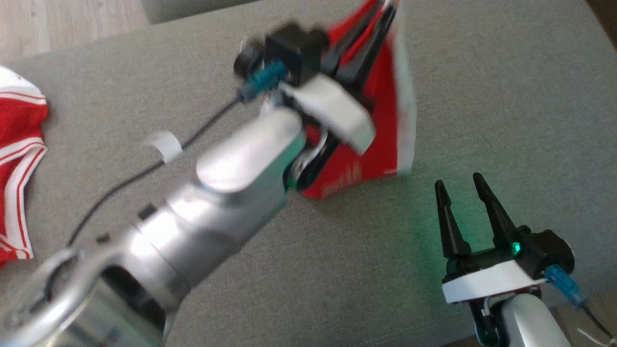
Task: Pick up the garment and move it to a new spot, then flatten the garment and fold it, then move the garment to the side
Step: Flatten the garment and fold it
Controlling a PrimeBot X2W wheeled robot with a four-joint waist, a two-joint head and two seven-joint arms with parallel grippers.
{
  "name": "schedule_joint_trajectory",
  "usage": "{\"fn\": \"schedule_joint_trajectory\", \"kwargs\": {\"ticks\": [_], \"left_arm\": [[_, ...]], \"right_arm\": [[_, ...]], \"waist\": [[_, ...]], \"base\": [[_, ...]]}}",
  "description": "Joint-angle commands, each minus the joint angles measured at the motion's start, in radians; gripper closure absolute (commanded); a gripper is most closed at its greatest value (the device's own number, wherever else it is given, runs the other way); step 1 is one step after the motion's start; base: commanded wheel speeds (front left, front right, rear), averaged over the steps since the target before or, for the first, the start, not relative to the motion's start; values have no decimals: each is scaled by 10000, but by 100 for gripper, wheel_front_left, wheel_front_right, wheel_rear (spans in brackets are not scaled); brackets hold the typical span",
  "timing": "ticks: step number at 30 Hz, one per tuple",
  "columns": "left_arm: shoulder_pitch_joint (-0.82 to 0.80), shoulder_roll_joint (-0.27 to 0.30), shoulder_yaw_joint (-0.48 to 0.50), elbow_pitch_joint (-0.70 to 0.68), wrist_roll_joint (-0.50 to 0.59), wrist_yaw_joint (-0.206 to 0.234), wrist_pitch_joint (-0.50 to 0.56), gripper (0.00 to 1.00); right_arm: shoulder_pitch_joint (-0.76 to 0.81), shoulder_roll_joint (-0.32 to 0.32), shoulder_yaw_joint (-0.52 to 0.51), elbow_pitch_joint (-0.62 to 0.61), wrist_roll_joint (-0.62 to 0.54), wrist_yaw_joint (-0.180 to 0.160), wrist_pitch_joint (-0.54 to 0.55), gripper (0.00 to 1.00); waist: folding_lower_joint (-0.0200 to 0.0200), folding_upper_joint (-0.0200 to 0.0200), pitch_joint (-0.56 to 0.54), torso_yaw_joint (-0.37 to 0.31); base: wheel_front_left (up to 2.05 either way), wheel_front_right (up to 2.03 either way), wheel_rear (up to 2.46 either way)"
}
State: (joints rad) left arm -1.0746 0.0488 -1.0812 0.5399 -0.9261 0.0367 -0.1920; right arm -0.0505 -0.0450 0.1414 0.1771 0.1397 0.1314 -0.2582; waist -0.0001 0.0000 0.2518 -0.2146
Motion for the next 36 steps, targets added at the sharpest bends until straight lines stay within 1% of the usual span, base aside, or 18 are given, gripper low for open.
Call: {"fn": "schedule_joint_trajectory", "kwargs": {"ticks": [1, 4, 7, 9, 12, 13, 15, 17, 18, 19, 20, 23, 25, 31, 36], "left_arm": [[-840, 14, 448, -544, -37, 108, -357, 100], [-1178, 14, 844, -1336, -181, 184, -650, 100], [-621, 14, 1147, -1914, -122, 11, -688, 100], [268, 86, 1145, -2133, 277, -223, -692, 100], [1981, 431, 1061, -2287, 1290, -486, -694, 100], [2580, 511, 1024, -2246, 1553, -613, -694, 100], [3802, 534, 1279, -2070, 1778, -935, -695, 100], [4639, 592, 1412, -1692, 2185, -1185, -695, 100], [4966, 596, 1490, -1505, 2368, -1267, -695, 82], [5276, 584, 1593, -1304, 2454, -1328, -696, 19], [5542, 559, 1744, -1132, 2485, -1370, -696, 0], [6121, 511, 2170, -878, 2573, -1457, -696, 0], [6338, 564, 2249, -860, 2678, -1517, -696, 0], [6359, 1011, 1701, -914, 3010, -1613, -532, 0], [6277, 1103, 1485, -1245, 2852, -1634, -111, 0]], "right_arm": [[-43, -53, 163, -261, 35, -7, -36, 0], [69, -53, 23, -324, -9, -7, -36, 0], [180, -53, -85, -445, -65, -7, -36, 0], [228, -53, -163, -503, -105, -7, -36, 0], [233, -53, -303, -579, -175, -7, -36, 0], [202, -53, -312, -596, -209, -7, -36, 0], [133, -53, -370, -633, -268, -7, -36, 0], [90, -53, -432, -655, -315, -7, -36, 0], [67, -53, -475, -666, -331, -7, -36, 0], [60, -53, -521, -674, -339, -7, -36, 0], [76, -53, -561, -677, -345, -7, -36, 0], [192, -53, -609, -659, -367, -7, -36, 0], [287, -53, -621, -645, -372, -7, -36, 0], [461, -53, -489, -635, -259, -7, -36, 0], [457, -53, -435, -592, -186, -7, -36, 0]], "waist": [[1, 0, -180, -7], [1, 0, -303, 219], [1, 0, -292, 577], [1, 0, -226, 843], [1, 0, -25, 1219], [1, 0, 74, 1308], [1, 0, 189, 1487], [1, 0, 250, 1611], [1, 0, 257, 1657], [1, 0, 236, 1696], [1, 0, 192, 1738], [1, 0, 7, 1839], [1, 0, -131, 1892], [1, 0, -444, 1922], [1, 0, -548, 1829]], "base": [[0, 0, 0], [0, 0, 0], [0, 0, 0], [0, 0, 0], [0, 0, 0], [0, 0, 0], [0, 0, 0], [0, 0, 0], [0, 0, 0], [0, 0, 0], [0, 0, 0], [0, 0, 0], [0, 0, 0], [0, 0, 0], [0, 0, 0]]}}
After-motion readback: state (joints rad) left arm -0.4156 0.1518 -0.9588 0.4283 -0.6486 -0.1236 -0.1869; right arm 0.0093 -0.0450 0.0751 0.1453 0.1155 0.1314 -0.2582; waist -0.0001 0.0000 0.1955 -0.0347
